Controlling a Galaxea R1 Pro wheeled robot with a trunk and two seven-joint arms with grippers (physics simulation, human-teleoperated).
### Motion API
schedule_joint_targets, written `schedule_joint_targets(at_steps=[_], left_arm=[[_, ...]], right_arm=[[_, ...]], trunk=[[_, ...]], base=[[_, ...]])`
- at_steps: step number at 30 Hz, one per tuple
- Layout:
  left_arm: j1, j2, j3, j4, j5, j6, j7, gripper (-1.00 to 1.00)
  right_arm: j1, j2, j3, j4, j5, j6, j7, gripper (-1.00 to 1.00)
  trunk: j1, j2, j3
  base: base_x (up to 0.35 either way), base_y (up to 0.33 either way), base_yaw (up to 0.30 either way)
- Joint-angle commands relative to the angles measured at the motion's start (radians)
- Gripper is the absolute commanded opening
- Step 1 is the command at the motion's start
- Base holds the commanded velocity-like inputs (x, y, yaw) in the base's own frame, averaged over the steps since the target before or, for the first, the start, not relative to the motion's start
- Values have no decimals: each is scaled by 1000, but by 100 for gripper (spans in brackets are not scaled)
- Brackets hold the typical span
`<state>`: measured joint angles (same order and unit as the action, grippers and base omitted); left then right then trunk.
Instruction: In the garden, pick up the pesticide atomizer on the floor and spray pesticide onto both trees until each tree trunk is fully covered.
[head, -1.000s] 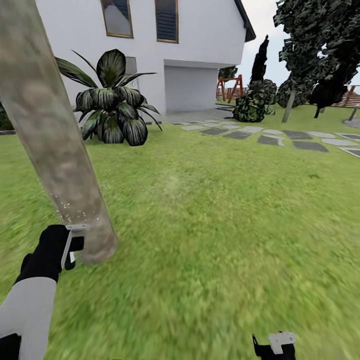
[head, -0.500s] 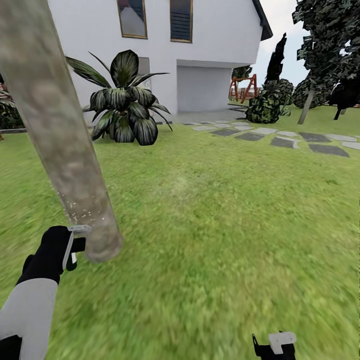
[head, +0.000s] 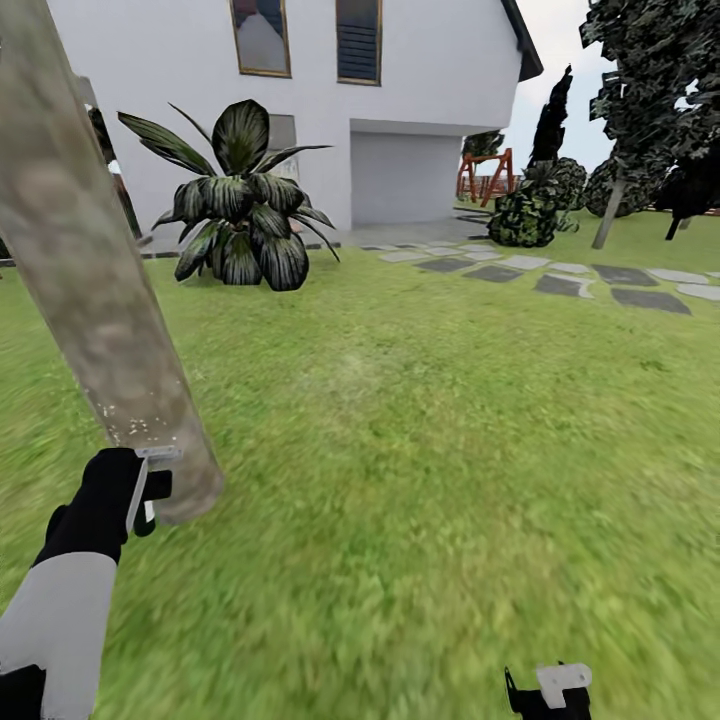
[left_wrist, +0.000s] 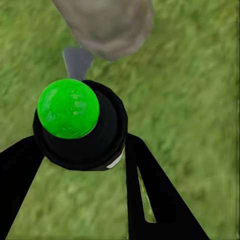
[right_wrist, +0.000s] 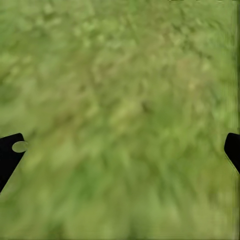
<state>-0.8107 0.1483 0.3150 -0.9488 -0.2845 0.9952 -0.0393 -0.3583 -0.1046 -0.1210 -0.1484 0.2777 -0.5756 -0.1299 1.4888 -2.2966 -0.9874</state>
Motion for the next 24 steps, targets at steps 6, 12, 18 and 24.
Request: schedule_joint_targets(at_steps=[6,12,18,24], left_arm=[[-27,-3,2,-3,-7,6,-5,-100],[-23,-2,5,-4,-7,6,-5,-100],[-20,-2,3,-4,-7,6,-4,-100],[-18,-3,3,-4,-8,5,-4,-100]], right_arm=[[-1,0,-7,1,11,-3,-4,100],[-1,0,-6,1,11,-3,-4,100],[-1,0,-6,1,11,-3,-4,100],[-1,0,-8,1,11,-3,-5,100]], trunk=[[0,0,-1],[0,0,-1],[0,0,-1],[0,0,-1]], base=[[235,-181,226],[206,-73,276],[55,-72,241],[130,-237,21]])
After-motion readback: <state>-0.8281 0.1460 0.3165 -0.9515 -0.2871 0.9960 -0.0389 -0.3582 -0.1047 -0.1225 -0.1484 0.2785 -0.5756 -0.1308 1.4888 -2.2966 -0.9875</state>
